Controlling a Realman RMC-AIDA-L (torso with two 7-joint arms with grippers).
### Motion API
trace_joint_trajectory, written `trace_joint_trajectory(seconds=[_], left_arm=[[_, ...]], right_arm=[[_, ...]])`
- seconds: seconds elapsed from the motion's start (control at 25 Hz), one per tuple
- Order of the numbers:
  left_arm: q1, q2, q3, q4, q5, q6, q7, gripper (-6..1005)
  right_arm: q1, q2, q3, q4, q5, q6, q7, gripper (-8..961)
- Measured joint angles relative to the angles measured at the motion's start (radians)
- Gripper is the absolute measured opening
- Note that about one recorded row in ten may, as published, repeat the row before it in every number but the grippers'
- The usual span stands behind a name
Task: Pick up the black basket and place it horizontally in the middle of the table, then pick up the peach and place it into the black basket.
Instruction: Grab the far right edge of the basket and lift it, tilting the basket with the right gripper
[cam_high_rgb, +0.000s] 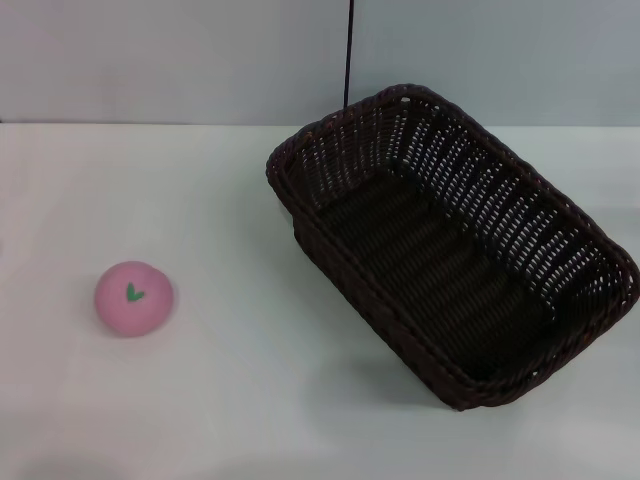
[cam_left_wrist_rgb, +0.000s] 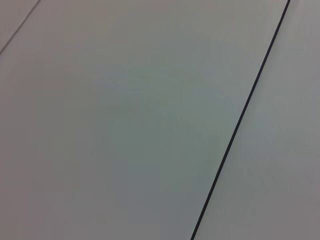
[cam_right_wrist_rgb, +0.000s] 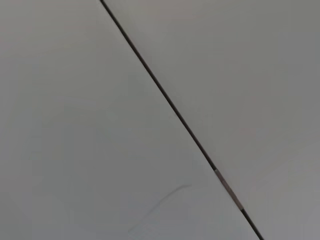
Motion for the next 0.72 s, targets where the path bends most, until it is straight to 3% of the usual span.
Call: trace_joint_trajectory(seconds=[0.16, 0.2, 0.36, 0.52, 0.56, 0.64, 0.72], left_arm=[[0.000, 0.000, 0.000, 0.000, 0.000, 0.000, 0.000, 642], [0.000, 0.000, 0.000, 0.000, 0.000, 0.000, 0.000, 772], [-0.001, 0.000, 0.000, 0.000, 0.000, -0.001, 0.000, 767], [-0.002, 0.000, 0.000, 0.000, 0.000, -0.001, 0.000, 763], [-0.002, 0.000, 0.000, 0.000, 0.000, -0.001, 0.000, 762], [-0.003, 0.000, 0.000, 0.000, 0.000, -0.001, 0.000, 761], [-0.006, 0.000, 0.000, 0.000, 0.000, -0.003, 0.000, 759]], right_arm=[[0.003, 0.000, -0.001, 0.000, 0.000, -0.009, -0.043, 598], [0.003, 0.000, -0.003, 0.000, 0.000, -0.011, -0.042, 595], [-0.001, -0.006, -0.045, -0.022, -0.020, -0.021, -0.005, 586], [-0.031, -0.008, -0.169, -0.155, -0.103, -0.071, 0.152, 577], [-0.050, -0.011, -0.219, -0.264, -0.180, -0.114, 0.287, 574], [-0.057, -0.013, -0.228, -0.307, -0.215, -0.137, 0.339, 570], [-0.072, -0.024, -0.241, -0.498, -0.370, -0.236, 0.565, 565]])
